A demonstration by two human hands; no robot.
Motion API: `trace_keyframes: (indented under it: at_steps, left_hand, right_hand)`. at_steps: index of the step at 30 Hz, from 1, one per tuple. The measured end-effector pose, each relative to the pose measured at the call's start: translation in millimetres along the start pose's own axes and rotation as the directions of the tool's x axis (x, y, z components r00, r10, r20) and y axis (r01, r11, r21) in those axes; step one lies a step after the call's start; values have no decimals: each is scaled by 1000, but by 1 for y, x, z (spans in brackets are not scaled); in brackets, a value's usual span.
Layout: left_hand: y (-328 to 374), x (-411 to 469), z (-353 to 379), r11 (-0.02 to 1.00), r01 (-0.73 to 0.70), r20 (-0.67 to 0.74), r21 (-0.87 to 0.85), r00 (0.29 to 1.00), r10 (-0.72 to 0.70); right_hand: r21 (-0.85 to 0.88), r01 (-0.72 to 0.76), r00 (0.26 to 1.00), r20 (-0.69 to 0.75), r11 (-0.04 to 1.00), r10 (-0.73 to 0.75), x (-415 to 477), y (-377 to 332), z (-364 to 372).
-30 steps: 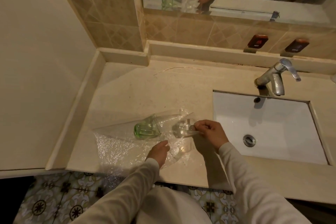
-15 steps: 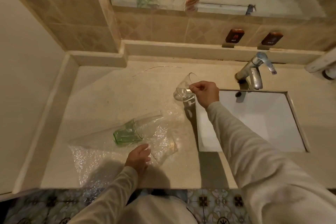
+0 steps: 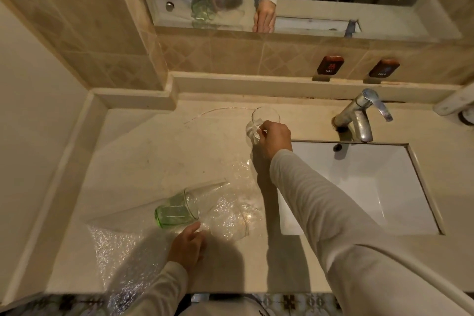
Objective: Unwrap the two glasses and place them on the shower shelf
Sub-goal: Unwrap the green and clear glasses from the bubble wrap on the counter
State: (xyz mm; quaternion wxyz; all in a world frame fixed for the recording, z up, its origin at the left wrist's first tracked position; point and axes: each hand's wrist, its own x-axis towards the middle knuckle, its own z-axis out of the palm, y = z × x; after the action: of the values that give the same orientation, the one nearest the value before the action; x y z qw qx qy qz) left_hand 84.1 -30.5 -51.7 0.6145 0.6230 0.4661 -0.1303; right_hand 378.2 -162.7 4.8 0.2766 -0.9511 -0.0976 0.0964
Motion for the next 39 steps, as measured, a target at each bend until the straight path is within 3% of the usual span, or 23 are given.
trace_keyframes:
  at_steps: [11,18,23,29,31,35,39]
  left_hand:
    - [-7,-1,-2,993,1,-72,-120,997,-10]
    - [-1,-14,-28,987,-140,-409,-81,908,96]
    - [10,-15,-41,986,-169,-457,-7,877,147]
    - [32,-14,-45,976,-218,-468,-27,865,180]
    - [40,-10,-49,968,-250,-486,-6,847,216]
    - [55,1,-59,983,-175,-452,62,873,184]
    - [53,15,-65,989,-139,-452,54,879,149]
  right_hand:
    - [-23,17,1000,-21,1000,-18,16,-6,1]
    - [-77,38,999,-16,996,-39,22,-3,6]
    - [-164,110,989,-75,980,-124,13,0,13]
    - [134,232,930,-322,963,-179,-42,-9,28]
    - [232,191,955,-269,954,-125,-63,-16,31]
    - [418,38,998,-58,908,-15,-95,-22,38]
    - [432,-43,988,154,901,-26,-111,-25,50]
